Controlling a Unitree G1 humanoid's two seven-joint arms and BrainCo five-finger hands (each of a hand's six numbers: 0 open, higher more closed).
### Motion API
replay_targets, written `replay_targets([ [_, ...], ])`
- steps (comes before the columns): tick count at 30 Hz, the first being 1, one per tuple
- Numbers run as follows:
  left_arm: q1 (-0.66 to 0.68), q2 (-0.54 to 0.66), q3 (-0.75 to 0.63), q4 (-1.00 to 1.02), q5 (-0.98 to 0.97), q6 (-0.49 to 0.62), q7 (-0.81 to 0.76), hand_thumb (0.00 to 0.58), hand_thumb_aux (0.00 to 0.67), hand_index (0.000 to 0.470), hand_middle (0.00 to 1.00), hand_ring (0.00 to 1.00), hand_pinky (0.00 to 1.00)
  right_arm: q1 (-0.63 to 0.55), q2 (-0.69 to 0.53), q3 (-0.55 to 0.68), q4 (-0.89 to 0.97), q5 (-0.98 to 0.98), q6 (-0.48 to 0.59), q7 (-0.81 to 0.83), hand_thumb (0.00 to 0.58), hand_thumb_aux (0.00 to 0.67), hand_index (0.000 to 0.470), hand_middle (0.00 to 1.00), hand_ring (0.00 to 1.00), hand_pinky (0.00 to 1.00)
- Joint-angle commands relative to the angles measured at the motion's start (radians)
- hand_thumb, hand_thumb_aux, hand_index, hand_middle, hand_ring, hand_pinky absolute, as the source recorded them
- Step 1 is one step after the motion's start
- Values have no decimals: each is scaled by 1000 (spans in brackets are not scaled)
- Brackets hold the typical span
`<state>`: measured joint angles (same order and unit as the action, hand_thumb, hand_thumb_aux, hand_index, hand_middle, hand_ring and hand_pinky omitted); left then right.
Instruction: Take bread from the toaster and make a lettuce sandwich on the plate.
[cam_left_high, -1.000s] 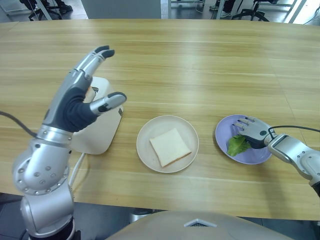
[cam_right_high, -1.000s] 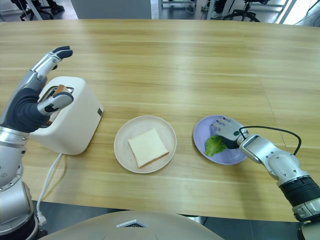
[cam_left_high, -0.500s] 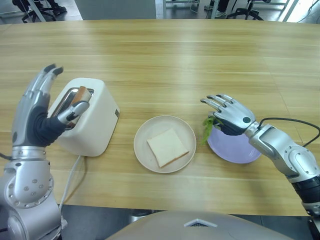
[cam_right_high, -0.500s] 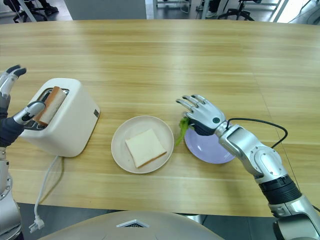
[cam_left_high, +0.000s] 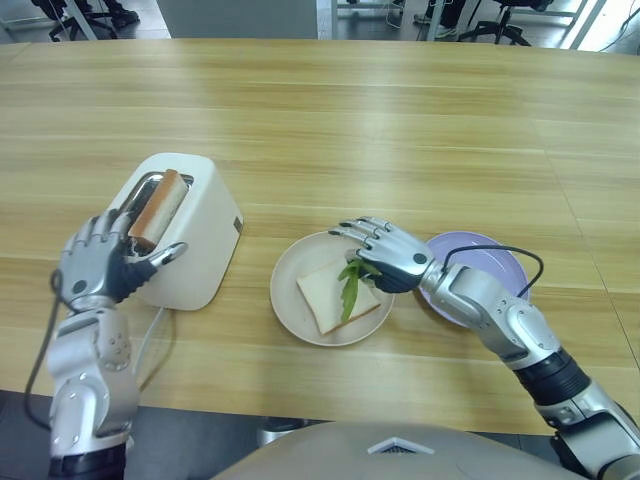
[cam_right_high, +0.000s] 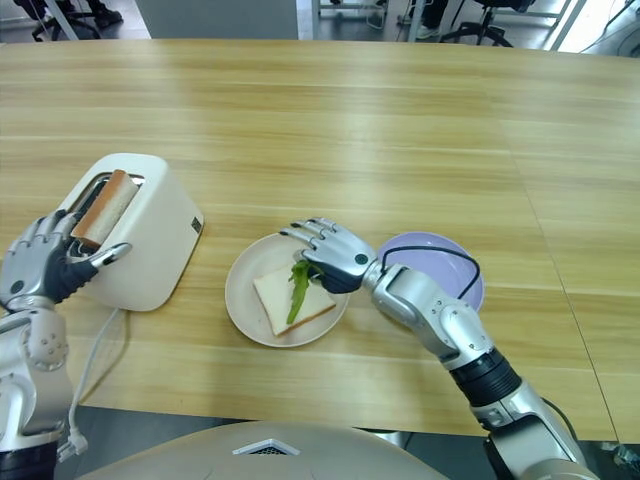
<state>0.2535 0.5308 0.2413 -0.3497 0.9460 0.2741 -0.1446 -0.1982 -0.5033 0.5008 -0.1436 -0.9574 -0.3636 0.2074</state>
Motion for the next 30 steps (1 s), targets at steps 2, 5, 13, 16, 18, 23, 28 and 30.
replay_targets([
  [2,-73,17,-79,64,22,11,-19,0,0,0,0,0,0,-18,0,41,48,-31,-15,26,580,670,460,0,0,0],
  [5,-107,28,-83,76,19,9,2,580,670,460,0,0,0,-33,-2,52,69,-48,-14,26,580,670,460,0,0,0],
  [13,-154,38,-45,71,-66,-43,75,580,670,460,1000,1000,1000,-86,5,79,176,-109,2,5,569,578,397,0,0,0],
  [16,-167,37,-28,63,-102,-63,104,580,670,460,1000,1000,1000,-119,18,88,217,-148,26,-11,443,344,236,0,0,0],
  [18,-173,35,-19,51,-127,-77,118,580,670,460,1000,1000,1000,-134,25,91,233,-155,37,-13,62,37,25,0,0,0],
  [23,-182,29,-5,9,-176,-110,144,580,670,460,1000,1000,1000,-166,24,90,221,-156,43,0,0,0,0,0,0,0],
  [28,-180,24,5,-33,-199,-125,156,580,670,460,1000,1000,1000,-182,19,83,202,-149,39,0,0,0,0,0,0,0],
  [30,-181,21,6,-48,-207,-129,154,580,670,460,1000,1000,1000,-184,18,80,197,-144,37,-1,0,0,0,0,0,0],
])
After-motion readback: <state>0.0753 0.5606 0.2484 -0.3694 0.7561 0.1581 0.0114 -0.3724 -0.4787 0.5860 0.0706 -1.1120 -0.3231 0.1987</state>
